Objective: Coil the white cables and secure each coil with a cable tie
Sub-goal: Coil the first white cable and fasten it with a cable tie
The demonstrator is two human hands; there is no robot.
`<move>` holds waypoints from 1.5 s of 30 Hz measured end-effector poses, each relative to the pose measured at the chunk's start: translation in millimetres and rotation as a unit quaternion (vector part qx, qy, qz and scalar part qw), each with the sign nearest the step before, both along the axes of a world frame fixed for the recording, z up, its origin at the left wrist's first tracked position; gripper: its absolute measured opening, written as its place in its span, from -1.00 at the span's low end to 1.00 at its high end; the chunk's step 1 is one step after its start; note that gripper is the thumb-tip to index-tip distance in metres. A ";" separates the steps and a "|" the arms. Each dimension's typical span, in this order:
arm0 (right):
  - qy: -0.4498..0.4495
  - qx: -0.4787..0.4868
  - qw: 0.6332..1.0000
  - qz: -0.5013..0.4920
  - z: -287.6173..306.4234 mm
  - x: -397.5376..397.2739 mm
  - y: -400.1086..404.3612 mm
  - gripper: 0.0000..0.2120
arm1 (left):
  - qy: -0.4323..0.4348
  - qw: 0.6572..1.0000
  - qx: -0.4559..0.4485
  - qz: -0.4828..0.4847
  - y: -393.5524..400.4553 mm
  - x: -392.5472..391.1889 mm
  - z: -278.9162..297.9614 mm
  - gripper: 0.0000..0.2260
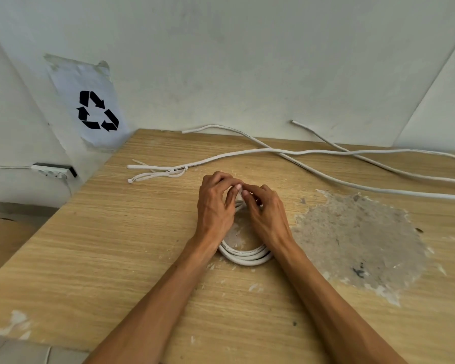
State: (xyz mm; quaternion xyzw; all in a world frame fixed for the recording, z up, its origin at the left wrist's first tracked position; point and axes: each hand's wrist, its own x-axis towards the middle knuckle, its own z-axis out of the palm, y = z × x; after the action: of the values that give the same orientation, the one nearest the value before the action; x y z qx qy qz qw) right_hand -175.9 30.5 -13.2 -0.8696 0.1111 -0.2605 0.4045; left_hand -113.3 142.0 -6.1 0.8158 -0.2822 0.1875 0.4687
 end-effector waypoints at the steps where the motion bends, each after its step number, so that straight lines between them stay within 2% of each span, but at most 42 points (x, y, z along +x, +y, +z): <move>1: 0.002 0.010 1.000 0.006 0.3 0.5 -1.4 -0.66 | 0.003 1.000 -0.001 -0.004 0.4 0.4 -0.1 -0.87; 8: 0.066 0.012 0.998 0.016 7.3 9.7 -5.3 -0.72 | -0.008 0.999 -0.037 0.001 2.1 -3.9 0.9 -0.88; 12: 0.055 0.027 0.998 0.019 3.5 10.3 -5.9 -0.72 | -0.032 0.998 -0.053 0.017 1.5 -3.7 1.9 -0.89; 16: 0.046 0.027 0.998 0.021 0.9 10.3 -5.6 -0.72 | -0.003 0.999 -0.050 0.006 0.3 1.8 3.6 -0.88; 21: 0.047 -0.004 0.999 -0.020 -1.6 11.7 -2.5 -0.74 | -0.044 0.999 -0.001 0.004 -1.0 3.9 6.7 -0.88; 27: 0.112 -0.060 0.991 -0.048 1.0 12.5 0.9 -0.77 | -0.081 0.997 -0.003 0.005 2.7 -1.7 5.8 -0.88; 30: 0.095 -0.083 0.992 -0.029 -1.1 12.4 1.3 -0.78 | -0.059 0.998 -0.022 0.009 2.4 1.2 8.8 -0.88; 32: 0.071 -0.052 0.996 -0.008 0.2 11.7 0.7 -0.77 | -0.020 0.999 -0.034 -0.022 6.4 1.3 12.8 -0.84; 33: 0.054 -0.024 0.998 -0.003 2.6 11.2 -0.6 -0.77 | 0.004 0.998 -0.013 -0.055 8.6 0.2 14.0 -0.78; 35: 0.017 0.029 0.999 -0.017 5.8 10.6 -7.3 -0.79 | 0.065 0.987 0.093 -0.113 12.1 -3.8 9.7 -0.54; 37: 0.009 0.064 0.997 -0.030 9.5 7.1 -17.0 -0.81 | 0.100 0.969 0.189 -0.123 13.5 -6.1 1.6 -0.41; 39: 0.032 0.066 0.997 0.003 11.7 1.0 -24.1 -0.75 | 0.080 0.969 0.210 -0.101 11.4 -2.1 -3.1 -0.44; 42: 0.064 -0.008 0.996 0.068 9.3 -8.6 -26.0 -0.56 | 0.042 0.971 0.216 -0.098 7.9 1.8 -3.9 -0.58; 45: 0.060 -0.098 0.993 0.034 2.2 -11.3 -27.5 -0.57 | 0.038 0.970 0.222 -0.090 7.9 2.9 -3.5 -0.67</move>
State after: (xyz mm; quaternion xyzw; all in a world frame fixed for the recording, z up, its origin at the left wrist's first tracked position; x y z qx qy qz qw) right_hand -187.2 3.0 -11.0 -0.9226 0.0796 -0.2032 0.3181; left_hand -110.4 149.9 -9.5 0.8773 -0.3711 0.0461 0.3009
